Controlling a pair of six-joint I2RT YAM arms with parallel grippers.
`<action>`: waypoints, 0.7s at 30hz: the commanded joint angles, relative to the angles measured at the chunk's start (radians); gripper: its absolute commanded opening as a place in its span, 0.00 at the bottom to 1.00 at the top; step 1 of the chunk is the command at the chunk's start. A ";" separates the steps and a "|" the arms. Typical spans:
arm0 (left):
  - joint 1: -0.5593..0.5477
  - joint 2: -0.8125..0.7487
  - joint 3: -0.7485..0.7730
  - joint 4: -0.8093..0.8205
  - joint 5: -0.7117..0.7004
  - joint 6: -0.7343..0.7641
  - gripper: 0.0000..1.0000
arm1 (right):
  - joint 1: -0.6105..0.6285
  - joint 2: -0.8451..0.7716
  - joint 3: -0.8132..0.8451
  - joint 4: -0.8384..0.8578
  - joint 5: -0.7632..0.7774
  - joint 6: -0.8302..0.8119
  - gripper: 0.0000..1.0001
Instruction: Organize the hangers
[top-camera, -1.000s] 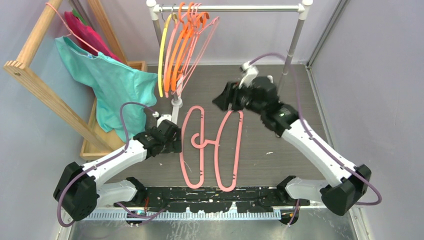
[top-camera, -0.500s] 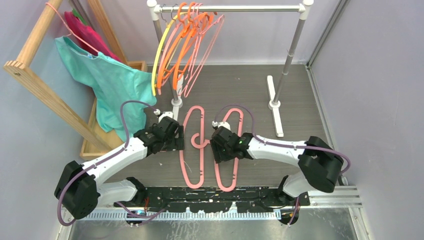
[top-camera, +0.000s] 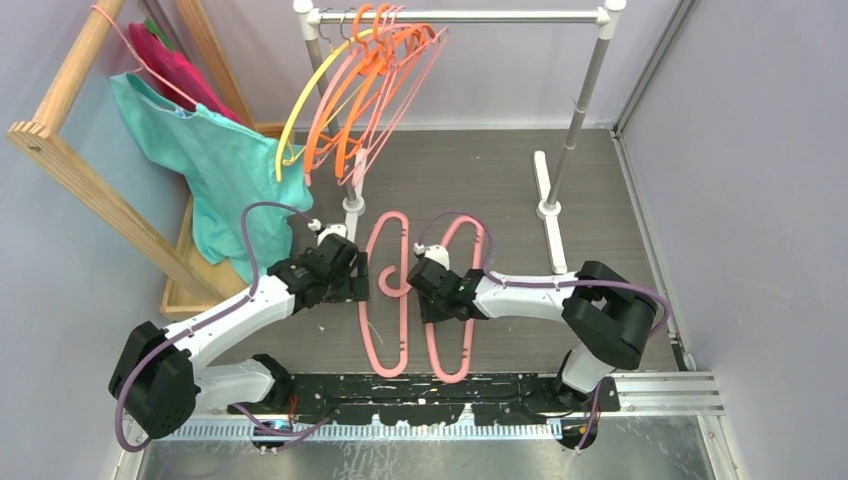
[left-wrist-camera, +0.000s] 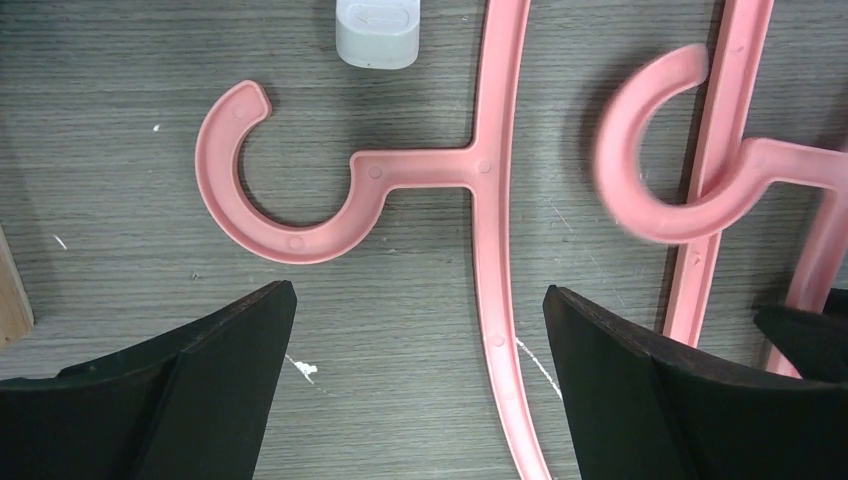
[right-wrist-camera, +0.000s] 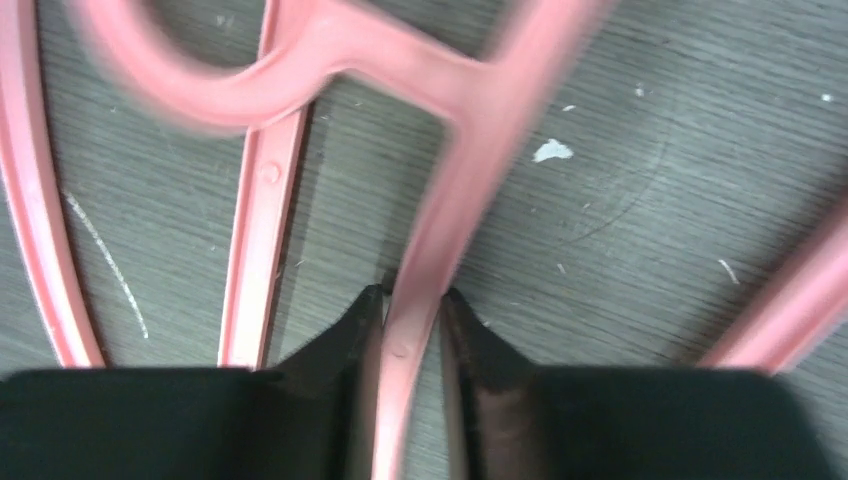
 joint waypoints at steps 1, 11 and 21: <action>-0.002 -0.029 -0.003 0.017 -0.007 0.012 0.98 | 0.004 0.027 0.008 0.006 0.088 0.057 0.14; -0.002 -0.058 -0.012 0.003 -0.016 0.006 0.98 | -0.025 -0.287 0.007 -0.112 0.312 0.023 0.01; -0.002 -0.044 -0.030 0.028 -0.016 0.004 0.98 | -0.443 -0.539 0.246 -0.022 -0.179 -0.102 0.01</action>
